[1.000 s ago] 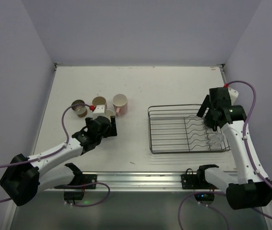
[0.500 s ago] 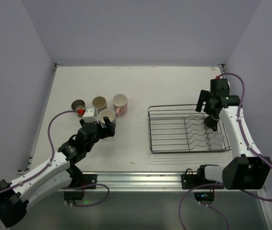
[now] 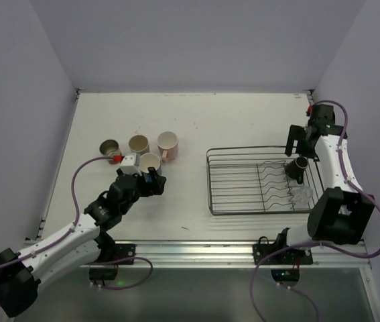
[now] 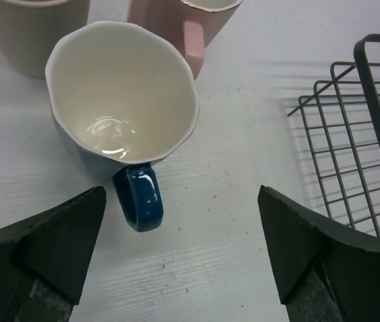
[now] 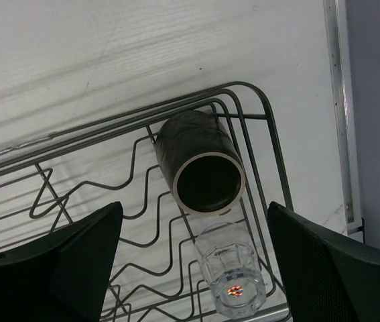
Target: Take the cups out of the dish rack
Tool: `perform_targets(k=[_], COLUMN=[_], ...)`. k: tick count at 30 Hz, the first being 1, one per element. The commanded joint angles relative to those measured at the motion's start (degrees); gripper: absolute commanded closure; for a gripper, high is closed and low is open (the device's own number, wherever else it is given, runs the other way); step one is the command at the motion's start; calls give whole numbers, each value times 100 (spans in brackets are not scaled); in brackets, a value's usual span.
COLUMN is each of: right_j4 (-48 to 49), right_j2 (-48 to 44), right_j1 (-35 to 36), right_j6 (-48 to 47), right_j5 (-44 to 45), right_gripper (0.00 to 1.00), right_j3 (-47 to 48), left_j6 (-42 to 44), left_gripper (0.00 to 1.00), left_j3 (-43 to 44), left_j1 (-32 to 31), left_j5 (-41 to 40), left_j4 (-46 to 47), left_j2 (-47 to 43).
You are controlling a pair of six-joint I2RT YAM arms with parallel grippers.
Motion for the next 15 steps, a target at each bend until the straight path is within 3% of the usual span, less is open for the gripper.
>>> perform_targets(k=[1, 15], right_j4=[217, 780], right_j2=[136, 541], right_j1=[-154, -497], right_j6=[-498, -735], right_j5=[-313, -585], right_gripper=[10, 16], right_j3=[271, -449], left_j6=[73, 187], left_gripper=[0, 0], left_j3=[-13, -66], left_j1=[-72, -99], left_j5=[157, 86], left_j4=[421, 350], left_j2=[-86, -297])
